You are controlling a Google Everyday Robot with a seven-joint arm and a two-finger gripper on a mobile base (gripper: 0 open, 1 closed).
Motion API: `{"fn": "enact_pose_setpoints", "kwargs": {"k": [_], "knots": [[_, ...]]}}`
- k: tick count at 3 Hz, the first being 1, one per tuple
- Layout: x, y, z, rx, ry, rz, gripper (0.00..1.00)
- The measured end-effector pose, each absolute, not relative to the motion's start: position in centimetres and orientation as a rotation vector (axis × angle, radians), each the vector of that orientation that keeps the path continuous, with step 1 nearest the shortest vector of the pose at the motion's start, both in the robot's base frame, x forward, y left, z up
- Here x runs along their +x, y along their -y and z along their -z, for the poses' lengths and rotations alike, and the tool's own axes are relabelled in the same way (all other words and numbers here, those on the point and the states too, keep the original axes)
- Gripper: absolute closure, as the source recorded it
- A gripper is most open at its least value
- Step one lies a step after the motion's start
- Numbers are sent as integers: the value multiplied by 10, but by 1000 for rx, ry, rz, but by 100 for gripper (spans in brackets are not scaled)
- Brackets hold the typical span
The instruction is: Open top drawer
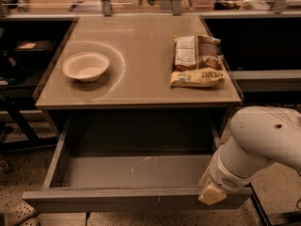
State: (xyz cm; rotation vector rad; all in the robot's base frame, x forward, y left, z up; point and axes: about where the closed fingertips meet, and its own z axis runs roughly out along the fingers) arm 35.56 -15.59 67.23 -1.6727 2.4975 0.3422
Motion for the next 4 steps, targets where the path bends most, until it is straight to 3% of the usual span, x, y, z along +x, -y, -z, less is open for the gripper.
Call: {"fn": "enact_pose_setpoints", "kwargs": {"k": [4], "knots": [[332, 160, -673, -1659, -2550, -378, 100]]}}
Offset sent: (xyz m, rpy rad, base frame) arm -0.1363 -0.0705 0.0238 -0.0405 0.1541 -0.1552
